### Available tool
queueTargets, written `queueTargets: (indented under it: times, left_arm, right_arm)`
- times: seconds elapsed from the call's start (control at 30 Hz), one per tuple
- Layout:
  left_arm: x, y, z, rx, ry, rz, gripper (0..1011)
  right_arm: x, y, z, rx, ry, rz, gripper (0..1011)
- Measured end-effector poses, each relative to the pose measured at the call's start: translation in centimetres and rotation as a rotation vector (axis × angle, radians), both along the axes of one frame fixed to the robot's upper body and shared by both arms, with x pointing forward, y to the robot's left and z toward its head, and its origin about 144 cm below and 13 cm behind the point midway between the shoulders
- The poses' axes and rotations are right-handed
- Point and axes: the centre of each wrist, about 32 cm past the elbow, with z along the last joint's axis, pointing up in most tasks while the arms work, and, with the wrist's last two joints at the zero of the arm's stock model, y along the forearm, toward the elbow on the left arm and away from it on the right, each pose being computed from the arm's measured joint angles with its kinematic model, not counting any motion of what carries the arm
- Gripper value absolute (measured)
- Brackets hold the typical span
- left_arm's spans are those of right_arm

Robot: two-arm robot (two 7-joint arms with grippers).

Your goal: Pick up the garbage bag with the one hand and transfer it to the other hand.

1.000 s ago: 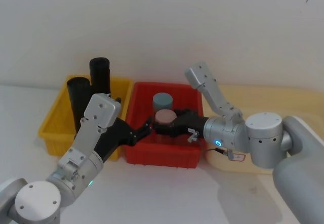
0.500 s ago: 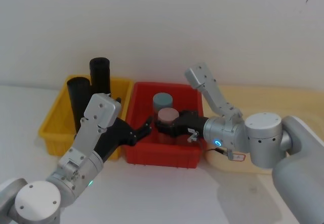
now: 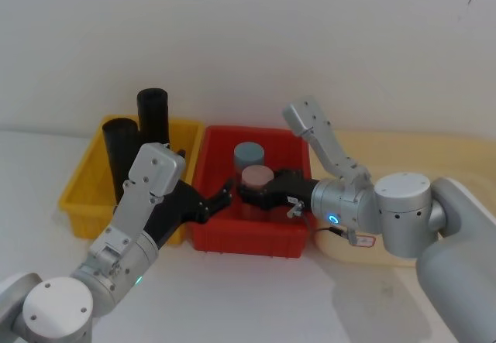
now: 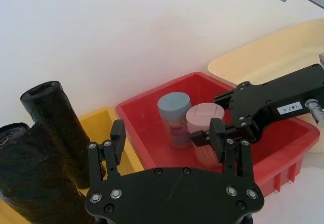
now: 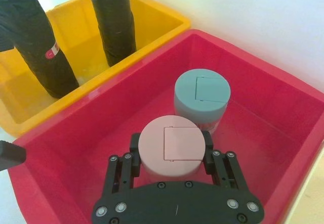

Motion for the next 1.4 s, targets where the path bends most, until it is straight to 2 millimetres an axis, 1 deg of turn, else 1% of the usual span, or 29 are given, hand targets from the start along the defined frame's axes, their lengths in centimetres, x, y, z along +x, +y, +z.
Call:
queueTargets:
  times: [1.1,1.4]
  left_arm:
    - [0.0,0.0,0.0,0.0,0.0,0.0,1001]
    - [0.0,0.0,0.0,0.0,0.0,0.0,1001]
  right_arm:
    - [-0.1,-0.1,0.1,-0.001,-0.012,0.001,664]
    - [-0.8,-0.4,1.4,0.015,-0.107,0.005,664]
